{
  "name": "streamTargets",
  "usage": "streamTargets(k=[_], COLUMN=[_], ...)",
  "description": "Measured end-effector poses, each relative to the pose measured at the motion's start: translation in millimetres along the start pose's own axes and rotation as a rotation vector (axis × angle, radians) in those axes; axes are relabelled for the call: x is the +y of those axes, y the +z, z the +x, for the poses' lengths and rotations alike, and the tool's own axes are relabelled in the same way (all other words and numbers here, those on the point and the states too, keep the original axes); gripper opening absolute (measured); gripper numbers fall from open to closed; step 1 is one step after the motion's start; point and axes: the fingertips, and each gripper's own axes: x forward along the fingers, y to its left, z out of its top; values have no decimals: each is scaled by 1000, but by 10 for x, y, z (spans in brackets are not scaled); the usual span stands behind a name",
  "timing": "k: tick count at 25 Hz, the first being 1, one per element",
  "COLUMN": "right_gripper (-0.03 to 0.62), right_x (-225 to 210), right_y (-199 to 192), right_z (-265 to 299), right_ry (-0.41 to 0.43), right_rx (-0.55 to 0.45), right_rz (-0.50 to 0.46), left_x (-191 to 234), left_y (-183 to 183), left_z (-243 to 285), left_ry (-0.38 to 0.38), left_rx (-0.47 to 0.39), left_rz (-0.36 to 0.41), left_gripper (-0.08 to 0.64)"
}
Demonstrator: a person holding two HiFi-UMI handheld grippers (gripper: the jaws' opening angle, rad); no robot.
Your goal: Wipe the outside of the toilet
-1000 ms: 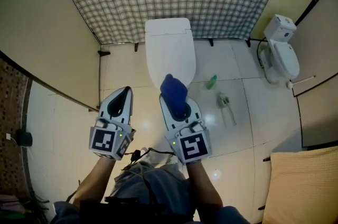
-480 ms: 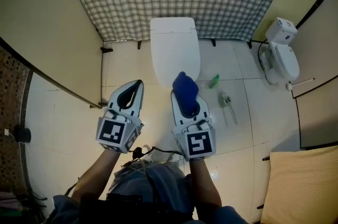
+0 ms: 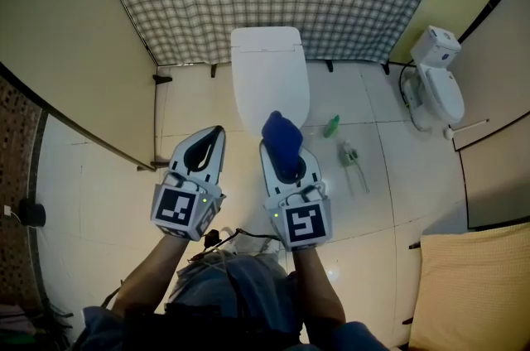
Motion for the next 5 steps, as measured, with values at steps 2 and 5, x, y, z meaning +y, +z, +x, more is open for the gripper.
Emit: streamTargets(k=[2,5], right_gripper=[69,69], right_x=[21,57], right_y=[4,6], right_z=[7,14], right_ry=[0,3], right_rx=[-3,-7], right_rz=[3,4], left_x=[11,39], left_y=[9,4], left_z=[-11,-35], left_ry=[-1,2], left_rx=[-1,0], left_rz=[-1,-4], left_gripper=[15,15])
